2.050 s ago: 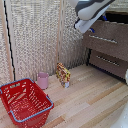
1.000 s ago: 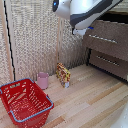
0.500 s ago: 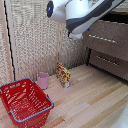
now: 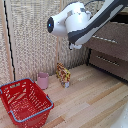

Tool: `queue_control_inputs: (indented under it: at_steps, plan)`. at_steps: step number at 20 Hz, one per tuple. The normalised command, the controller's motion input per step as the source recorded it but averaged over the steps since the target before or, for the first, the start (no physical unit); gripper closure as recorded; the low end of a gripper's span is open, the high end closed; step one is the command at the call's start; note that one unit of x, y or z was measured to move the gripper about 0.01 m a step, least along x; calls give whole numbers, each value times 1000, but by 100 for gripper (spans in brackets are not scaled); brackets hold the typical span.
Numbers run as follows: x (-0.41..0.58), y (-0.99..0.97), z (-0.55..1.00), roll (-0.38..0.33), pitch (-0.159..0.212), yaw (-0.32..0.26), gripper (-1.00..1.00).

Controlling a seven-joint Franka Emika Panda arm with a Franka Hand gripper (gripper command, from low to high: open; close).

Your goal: Transport the gripper mindfully toward the orange-red bowl and clasp it to elevate with ease. Ensure your robot's arm aligns efficiently with the top drawer's opening. Carefully slide the orange-red bowl into the designated spot with precision. After confirmation, withdraw the gripper gently. Close the drawer smoothly by transitioning the gripper to its handle.

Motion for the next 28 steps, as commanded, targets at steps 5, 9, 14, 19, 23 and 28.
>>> queue_control_inputs:
  at_steps: [5,9,14,19,23,28]
  plan:
    - [0,-466,-69,0,-73,0,-100]
    - [-18,-245,-299,-5,-141,0,-100]
    - [-50,-291,-217,-66,-134,0,-100]
    - [-2,-473,133,-3,-25,-31,100]
    - [-1,-460,328,45,33,-42,100]
    - [-73,-374,351,7,20,-79,100]
